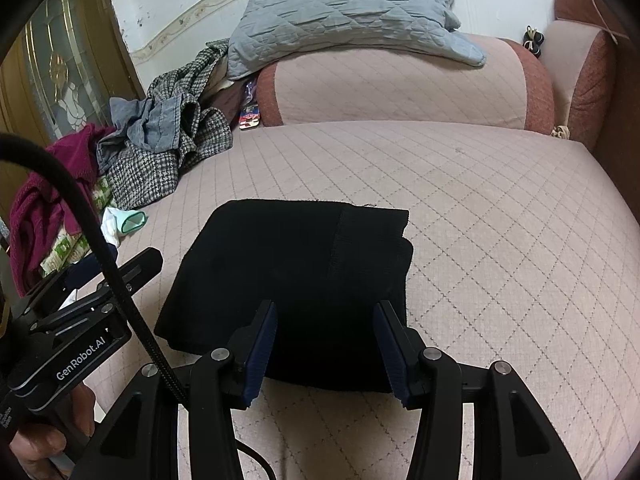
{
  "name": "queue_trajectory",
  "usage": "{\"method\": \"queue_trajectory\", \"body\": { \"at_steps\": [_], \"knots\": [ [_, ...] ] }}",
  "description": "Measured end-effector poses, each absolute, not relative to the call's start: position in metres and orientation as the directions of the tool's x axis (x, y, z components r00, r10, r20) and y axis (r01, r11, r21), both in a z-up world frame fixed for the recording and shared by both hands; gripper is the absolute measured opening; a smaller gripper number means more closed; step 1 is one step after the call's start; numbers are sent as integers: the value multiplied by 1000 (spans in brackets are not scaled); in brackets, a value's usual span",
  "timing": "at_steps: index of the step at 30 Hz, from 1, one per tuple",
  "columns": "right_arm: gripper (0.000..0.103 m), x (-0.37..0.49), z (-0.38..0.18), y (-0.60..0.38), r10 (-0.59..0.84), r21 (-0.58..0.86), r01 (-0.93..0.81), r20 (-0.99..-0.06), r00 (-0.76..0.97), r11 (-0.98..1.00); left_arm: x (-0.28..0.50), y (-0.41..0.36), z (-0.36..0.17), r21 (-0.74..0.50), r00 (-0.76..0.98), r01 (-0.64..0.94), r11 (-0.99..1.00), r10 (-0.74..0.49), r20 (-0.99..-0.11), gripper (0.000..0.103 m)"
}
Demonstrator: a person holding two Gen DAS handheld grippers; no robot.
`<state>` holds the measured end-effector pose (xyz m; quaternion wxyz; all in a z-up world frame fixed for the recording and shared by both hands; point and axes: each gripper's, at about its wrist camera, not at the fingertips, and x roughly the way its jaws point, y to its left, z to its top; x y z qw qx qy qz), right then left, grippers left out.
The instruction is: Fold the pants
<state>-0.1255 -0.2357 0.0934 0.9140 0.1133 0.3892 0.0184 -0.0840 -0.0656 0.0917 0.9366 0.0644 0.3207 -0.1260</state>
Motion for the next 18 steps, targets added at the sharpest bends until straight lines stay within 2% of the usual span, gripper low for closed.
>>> {"method": "queue_trajectory", "body": {
  "at_steps": [9,14,18],
  "knots": [
    [48,-127,95,-236,124,219,49,-706,697,974,-86,-65,93,35,767,281,959,-202,-609,68],
    [48,-132,97,-240,126,227,52,-703,700,973,-94,-64,102,34,796,293,955,-224,-562,68],
    [48,-136,99,-243,125,225,53,-703,701,973,-97,-66,102,32,786,297,954,-226,-576,68]
  ]
}}
